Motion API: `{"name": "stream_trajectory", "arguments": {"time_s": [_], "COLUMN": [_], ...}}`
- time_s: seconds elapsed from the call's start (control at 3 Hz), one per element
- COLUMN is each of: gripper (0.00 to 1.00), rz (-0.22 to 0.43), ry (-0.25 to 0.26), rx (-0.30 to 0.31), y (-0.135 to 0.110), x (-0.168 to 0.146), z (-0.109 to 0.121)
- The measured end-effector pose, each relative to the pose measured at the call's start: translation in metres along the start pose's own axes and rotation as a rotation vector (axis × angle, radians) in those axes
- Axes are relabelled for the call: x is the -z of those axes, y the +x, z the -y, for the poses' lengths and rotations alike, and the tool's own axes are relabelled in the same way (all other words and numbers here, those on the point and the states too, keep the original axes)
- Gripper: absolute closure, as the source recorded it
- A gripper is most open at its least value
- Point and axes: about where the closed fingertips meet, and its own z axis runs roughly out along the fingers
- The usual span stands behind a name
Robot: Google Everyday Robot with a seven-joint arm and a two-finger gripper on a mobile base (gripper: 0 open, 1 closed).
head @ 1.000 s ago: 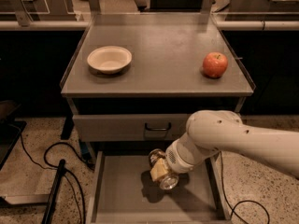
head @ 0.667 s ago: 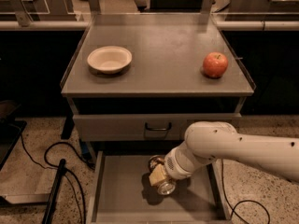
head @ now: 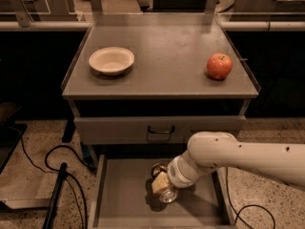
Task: Place orange can into middle drawer
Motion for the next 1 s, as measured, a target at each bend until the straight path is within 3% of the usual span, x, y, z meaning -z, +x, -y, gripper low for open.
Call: {"name": "stream_trajectory", "arguments": {"time_s": [0.33,1.0], "gripper": [1.0,1.0], "rz": [0.005,-0.006], "ry": [-0.017,0.014], "rx": [-0.046,-0.174], "y": [0.004,0.01], "x": [-0.022,-0.107], "z": [0.002,0.024]}}
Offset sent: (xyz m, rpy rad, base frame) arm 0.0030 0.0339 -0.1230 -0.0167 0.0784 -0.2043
